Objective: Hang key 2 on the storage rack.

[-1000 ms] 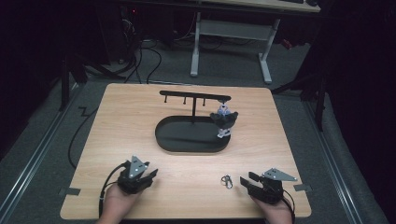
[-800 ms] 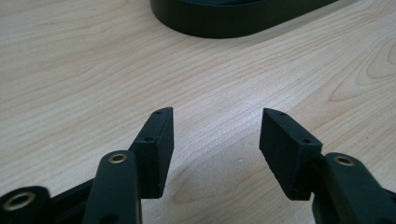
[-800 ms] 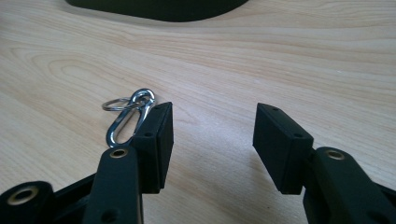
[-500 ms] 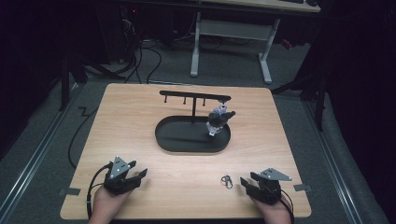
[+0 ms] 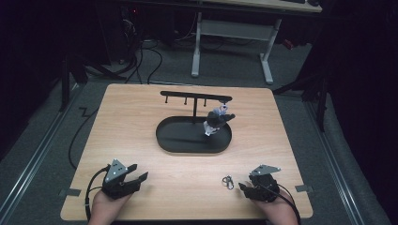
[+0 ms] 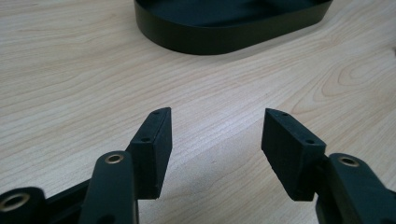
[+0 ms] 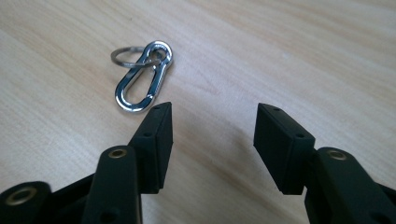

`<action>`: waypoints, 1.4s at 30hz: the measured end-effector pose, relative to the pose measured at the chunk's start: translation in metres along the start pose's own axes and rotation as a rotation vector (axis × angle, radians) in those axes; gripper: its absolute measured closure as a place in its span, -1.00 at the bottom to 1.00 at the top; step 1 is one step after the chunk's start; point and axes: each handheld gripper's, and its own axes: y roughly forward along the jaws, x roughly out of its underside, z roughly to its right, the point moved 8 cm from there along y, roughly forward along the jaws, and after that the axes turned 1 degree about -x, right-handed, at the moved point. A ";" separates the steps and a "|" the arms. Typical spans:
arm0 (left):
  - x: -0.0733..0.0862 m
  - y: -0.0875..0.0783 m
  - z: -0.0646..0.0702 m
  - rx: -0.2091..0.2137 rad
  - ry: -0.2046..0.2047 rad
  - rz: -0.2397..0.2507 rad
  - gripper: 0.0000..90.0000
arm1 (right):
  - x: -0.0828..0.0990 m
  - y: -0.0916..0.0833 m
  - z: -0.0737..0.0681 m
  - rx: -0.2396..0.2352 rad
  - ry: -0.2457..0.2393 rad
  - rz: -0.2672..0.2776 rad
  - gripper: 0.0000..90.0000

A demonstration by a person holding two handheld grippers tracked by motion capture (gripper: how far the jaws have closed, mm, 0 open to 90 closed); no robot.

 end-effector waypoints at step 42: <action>0.005 0.003 0.001 0.064 -0.008 -0.023 -0.03 | -0.041 0.009 -0.026 -0.049 -0.354 -0.470 -0.01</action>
